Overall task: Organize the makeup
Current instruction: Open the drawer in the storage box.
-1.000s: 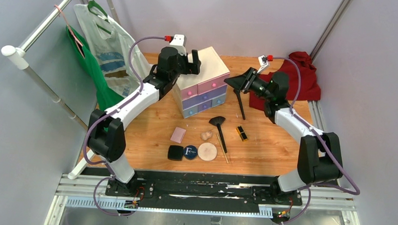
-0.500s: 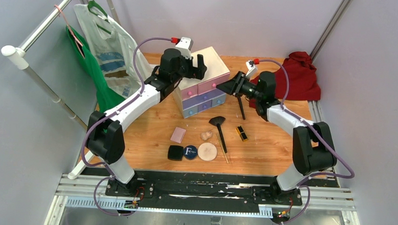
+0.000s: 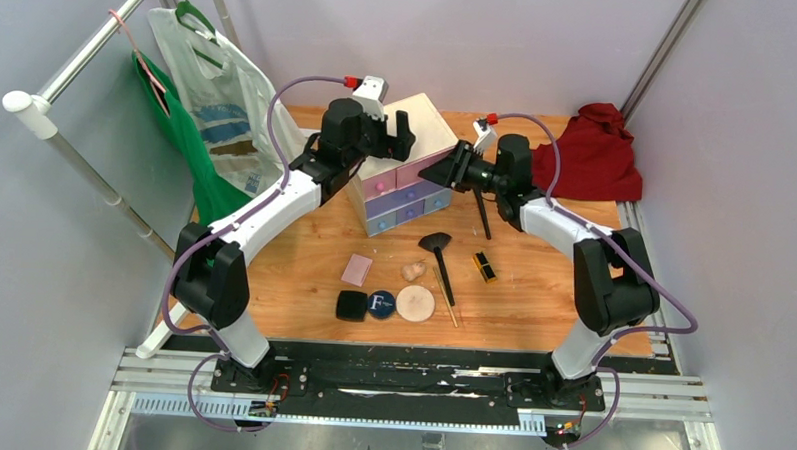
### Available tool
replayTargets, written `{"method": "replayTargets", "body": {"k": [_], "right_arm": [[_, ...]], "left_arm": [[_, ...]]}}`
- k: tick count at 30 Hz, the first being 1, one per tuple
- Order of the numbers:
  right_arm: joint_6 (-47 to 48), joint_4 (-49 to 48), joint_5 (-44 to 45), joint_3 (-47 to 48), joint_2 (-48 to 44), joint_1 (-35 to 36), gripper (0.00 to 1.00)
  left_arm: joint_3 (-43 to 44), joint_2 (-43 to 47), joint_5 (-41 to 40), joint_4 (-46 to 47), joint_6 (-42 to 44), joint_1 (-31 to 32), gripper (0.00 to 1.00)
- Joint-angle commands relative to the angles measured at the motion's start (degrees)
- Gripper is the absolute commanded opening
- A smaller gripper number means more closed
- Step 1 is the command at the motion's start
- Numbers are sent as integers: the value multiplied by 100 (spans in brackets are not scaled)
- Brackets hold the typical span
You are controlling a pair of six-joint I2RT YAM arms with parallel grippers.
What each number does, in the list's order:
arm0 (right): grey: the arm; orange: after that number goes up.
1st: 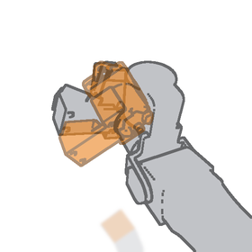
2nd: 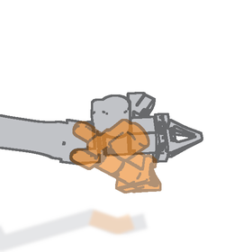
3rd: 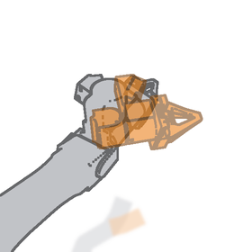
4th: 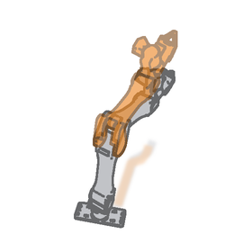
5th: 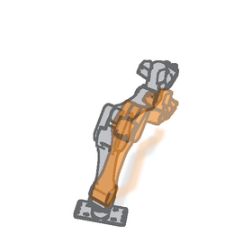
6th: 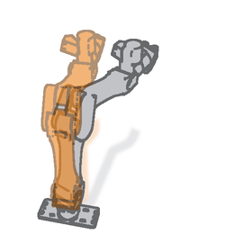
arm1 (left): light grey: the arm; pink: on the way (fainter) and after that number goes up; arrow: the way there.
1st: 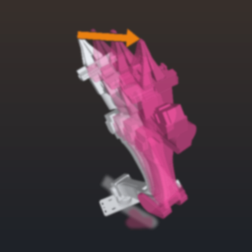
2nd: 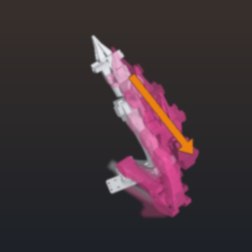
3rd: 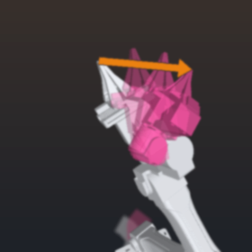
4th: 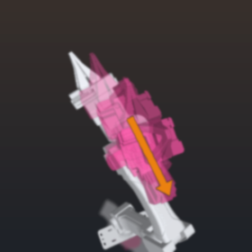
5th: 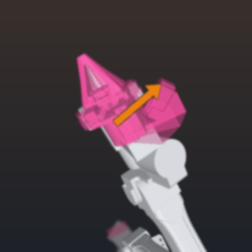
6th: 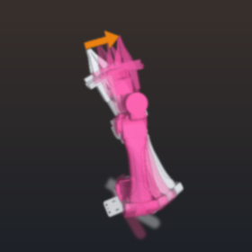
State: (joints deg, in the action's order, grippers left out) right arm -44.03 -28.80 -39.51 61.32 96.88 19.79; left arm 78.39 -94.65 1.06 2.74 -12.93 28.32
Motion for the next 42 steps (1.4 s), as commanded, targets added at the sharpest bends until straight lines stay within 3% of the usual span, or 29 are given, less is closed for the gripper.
{"method": "replayTargets", "body": {"k": [1, 24, 42], "right_arm": [[129, -27, 235, 314, 177, 126, 39], [481, 412, 573, 800, -40, 98, 36], [445, 439, 360, 1543, 626, -157, 35]], "left_arm": [[-302, -158, 124, -1043, -79, 60, 98], [-438, -145, 123, -925, -129, 60, 98], [-462, -122, 123, -945, -148, 86, 98]]}}
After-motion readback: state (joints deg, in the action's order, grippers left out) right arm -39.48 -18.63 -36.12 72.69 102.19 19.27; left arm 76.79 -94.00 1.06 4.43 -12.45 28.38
